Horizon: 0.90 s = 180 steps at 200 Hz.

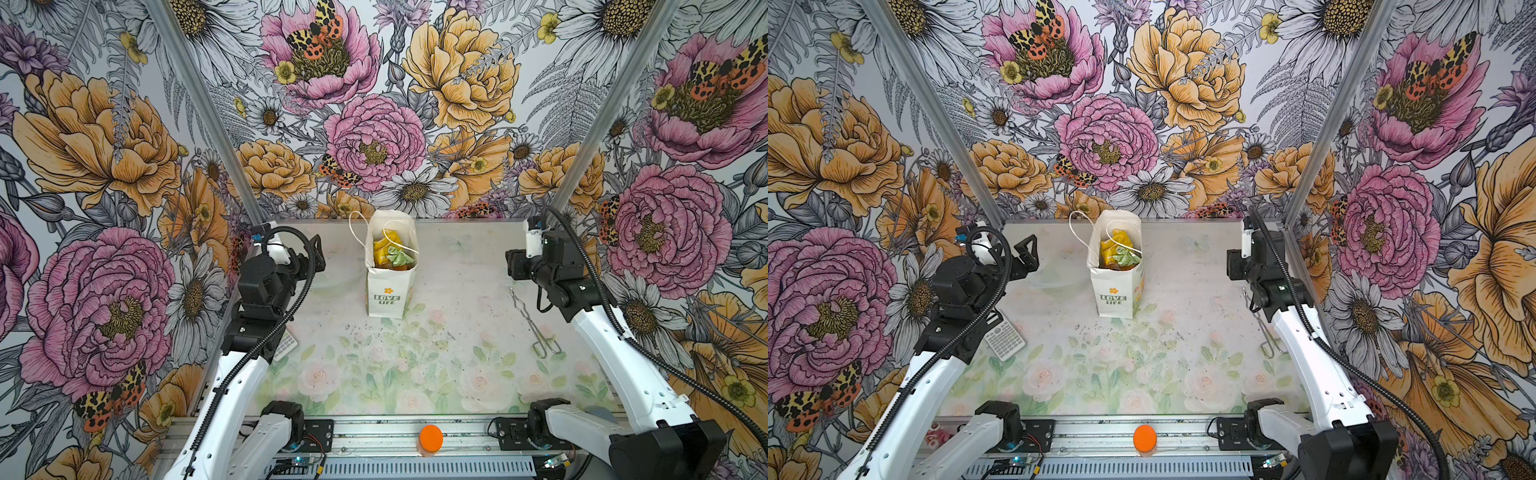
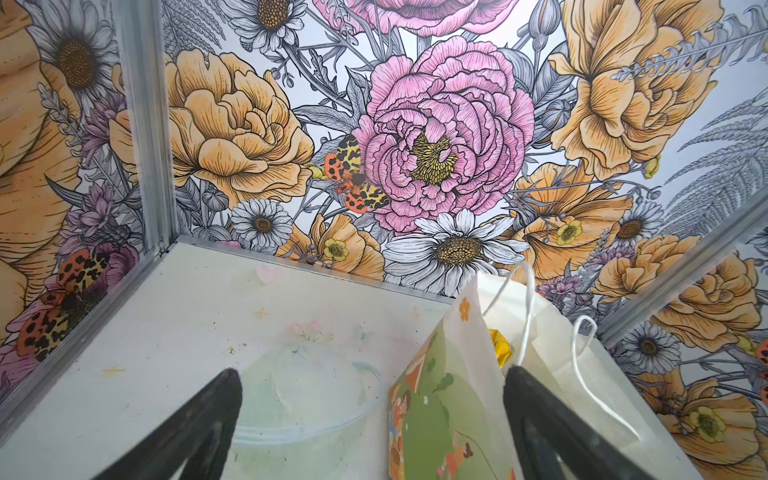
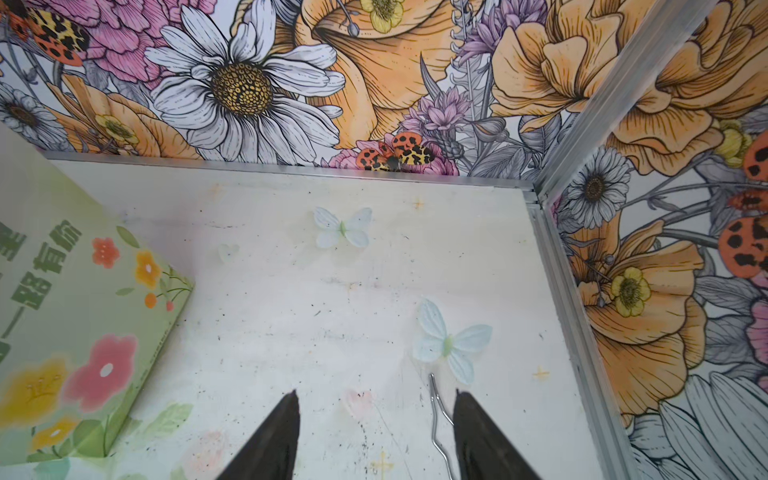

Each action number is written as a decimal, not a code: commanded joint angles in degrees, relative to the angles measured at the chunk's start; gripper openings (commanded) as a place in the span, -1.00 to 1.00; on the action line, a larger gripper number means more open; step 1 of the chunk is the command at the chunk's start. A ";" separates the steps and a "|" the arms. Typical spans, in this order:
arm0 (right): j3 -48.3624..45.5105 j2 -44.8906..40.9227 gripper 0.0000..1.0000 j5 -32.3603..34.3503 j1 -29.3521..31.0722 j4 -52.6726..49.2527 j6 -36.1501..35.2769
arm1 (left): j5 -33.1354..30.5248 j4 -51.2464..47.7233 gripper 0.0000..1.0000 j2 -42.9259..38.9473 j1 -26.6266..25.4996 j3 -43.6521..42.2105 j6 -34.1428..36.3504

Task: Place the snacks into the paper bag

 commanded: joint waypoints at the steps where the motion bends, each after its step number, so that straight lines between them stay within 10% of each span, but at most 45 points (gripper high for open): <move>1: -5.00 -0.30 0.23 -1.45 -1.97 9.39 -0.95 | 0.82 5.65 0.98 -0.15 1.36 -2.49 3.73; 180: -37.91 10.19 0.35 -4.29 -7.58 64.12 -3.45 | -0.86 21.32 0.98 4.33 1.66 -14.22 8.89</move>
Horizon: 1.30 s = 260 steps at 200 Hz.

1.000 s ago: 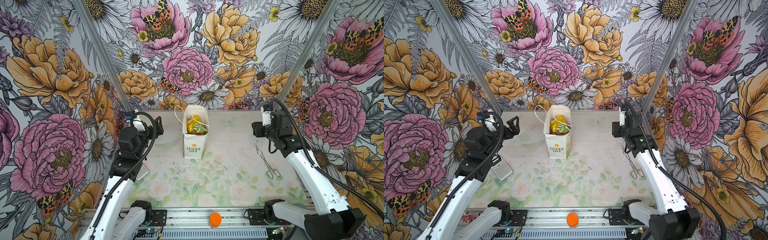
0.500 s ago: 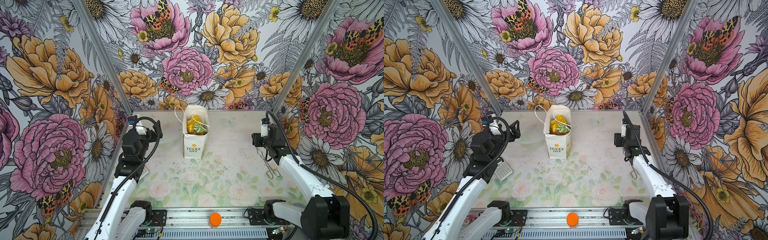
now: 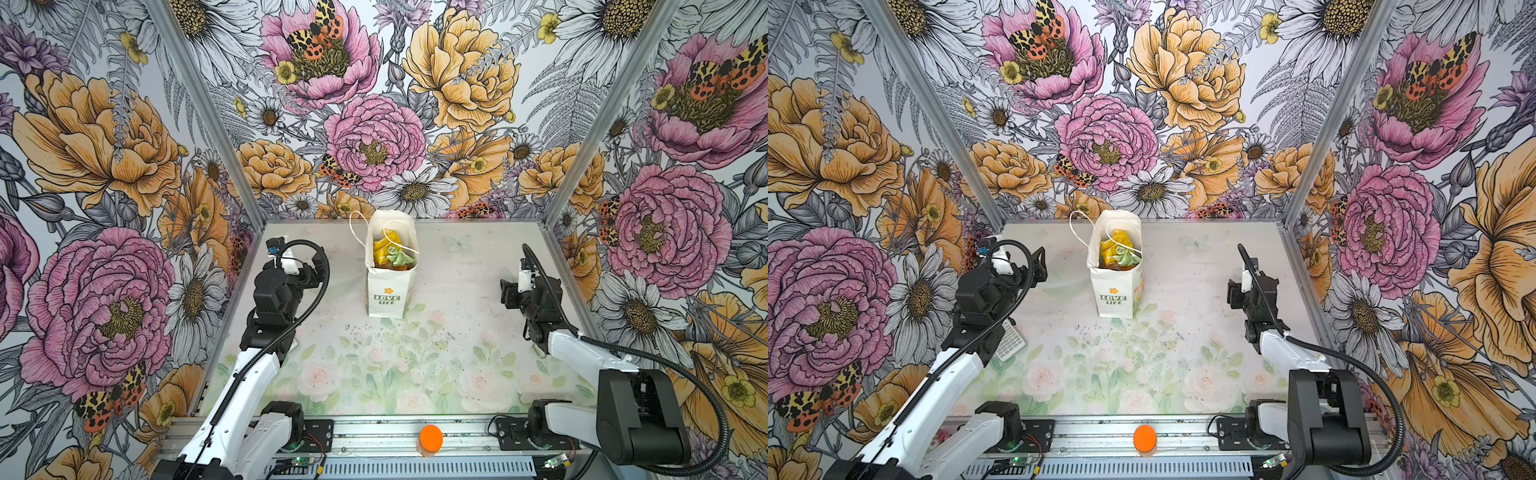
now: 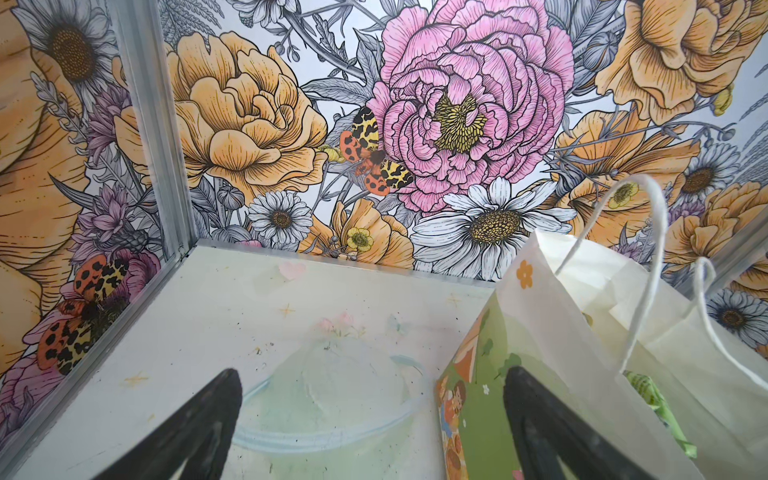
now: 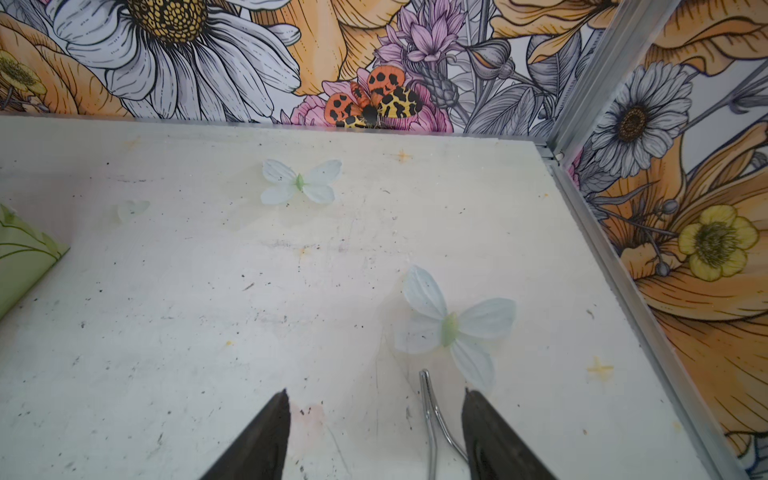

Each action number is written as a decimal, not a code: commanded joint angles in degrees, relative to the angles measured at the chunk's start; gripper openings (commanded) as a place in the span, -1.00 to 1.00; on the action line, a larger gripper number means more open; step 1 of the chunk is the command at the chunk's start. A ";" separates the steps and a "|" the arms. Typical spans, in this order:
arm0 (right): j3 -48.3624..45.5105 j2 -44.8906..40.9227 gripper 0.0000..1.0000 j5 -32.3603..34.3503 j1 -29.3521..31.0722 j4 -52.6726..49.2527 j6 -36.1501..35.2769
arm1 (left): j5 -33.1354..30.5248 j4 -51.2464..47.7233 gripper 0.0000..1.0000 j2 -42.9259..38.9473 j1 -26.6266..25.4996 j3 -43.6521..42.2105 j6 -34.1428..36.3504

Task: Place the snacks into the paper bag

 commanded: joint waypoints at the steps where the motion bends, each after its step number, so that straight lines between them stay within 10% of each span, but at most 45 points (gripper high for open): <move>1: -2.49 2.44 0.35 1.41 -0.49 14.36 -0.34 | -0.84 5.24 0.98 1.19 0.57 -1.83 2.59; 101: -3.92 15.69 0.33 0.87 -0.50 29.45 2.00 | -2.25 30.14 0.98 9.42 4.24 -18.44 8.76; 200: -4.10 16.00 0.49 4.40 -0.65 30.22 3.48 | 5.47 70.88 0.98 39.96 10.16 -25.55 6.51; 260: -4.46 15.94 0.66 6.16 -0.99 30.92 4.57 | 7.50 63.14 0.98 38.00 11.53 -23.34 5.66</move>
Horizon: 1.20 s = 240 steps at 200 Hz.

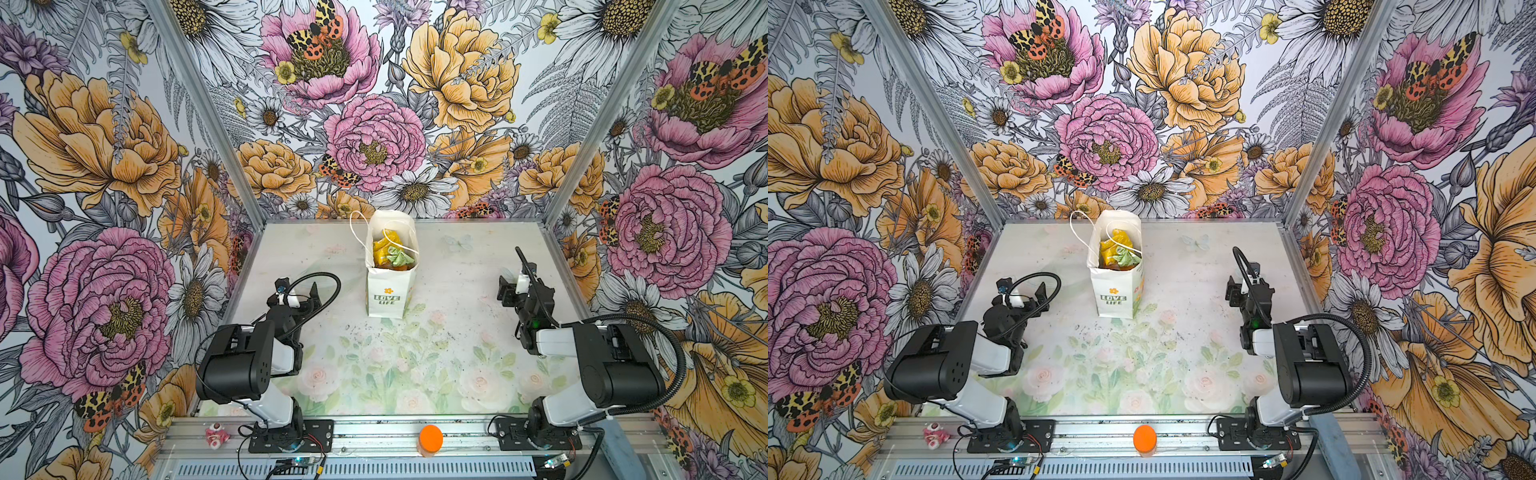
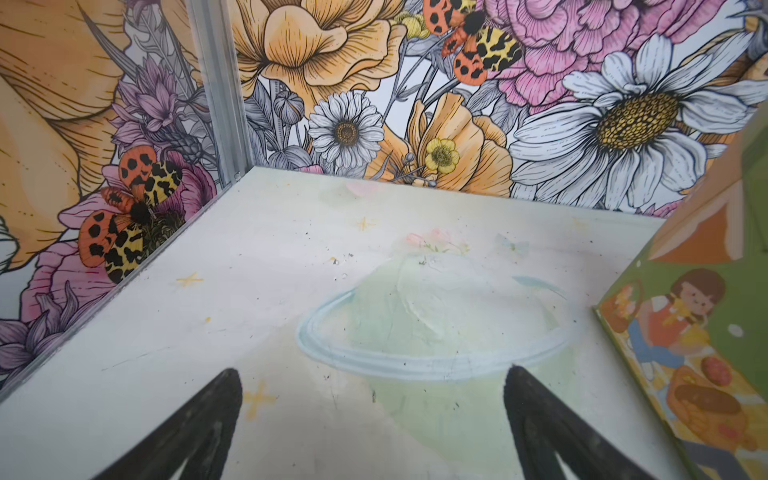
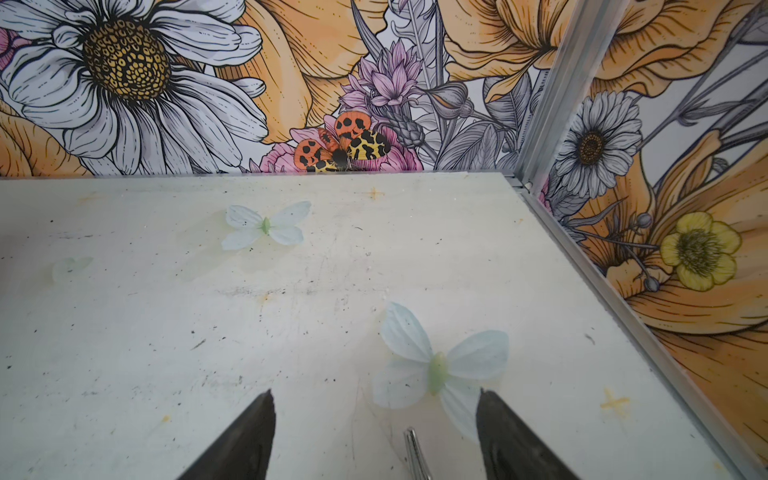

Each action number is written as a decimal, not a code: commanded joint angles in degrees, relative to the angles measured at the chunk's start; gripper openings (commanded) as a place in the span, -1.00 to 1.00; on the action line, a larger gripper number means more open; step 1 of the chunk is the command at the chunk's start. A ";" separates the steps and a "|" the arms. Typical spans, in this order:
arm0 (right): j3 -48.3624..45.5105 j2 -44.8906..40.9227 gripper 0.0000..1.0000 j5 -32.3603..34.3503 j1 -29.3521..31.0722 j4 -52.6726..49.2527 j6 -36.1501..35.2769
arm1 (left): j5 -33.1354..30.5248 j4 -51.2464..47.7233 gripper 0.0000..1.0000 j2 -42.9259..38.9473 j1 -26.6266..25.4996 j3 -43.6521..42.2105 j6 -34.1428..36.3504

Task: Place the snacks into the paper bag

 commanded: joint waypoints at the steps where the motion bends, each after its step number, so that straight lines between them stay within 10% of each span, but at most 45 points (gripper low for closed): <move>1: -0.22 0.09 0.66 1.74 -0.53 2.10 1.22 | 2.48 -0.42 0.98 -0.91 0.39 2.46 -0.78; 64: -0.03 0.17 0.97 1.99 -0.54 1.76 1.27 | 2.22 -10.47 0.98 -1.61 -0.05 7.35 -0.29; 240: -0.12 0.03 1.00 2.19 -0.44 1.84 1.16 | -0.07 -15.05 0.98 -2.03 -2.42 9.39 2.00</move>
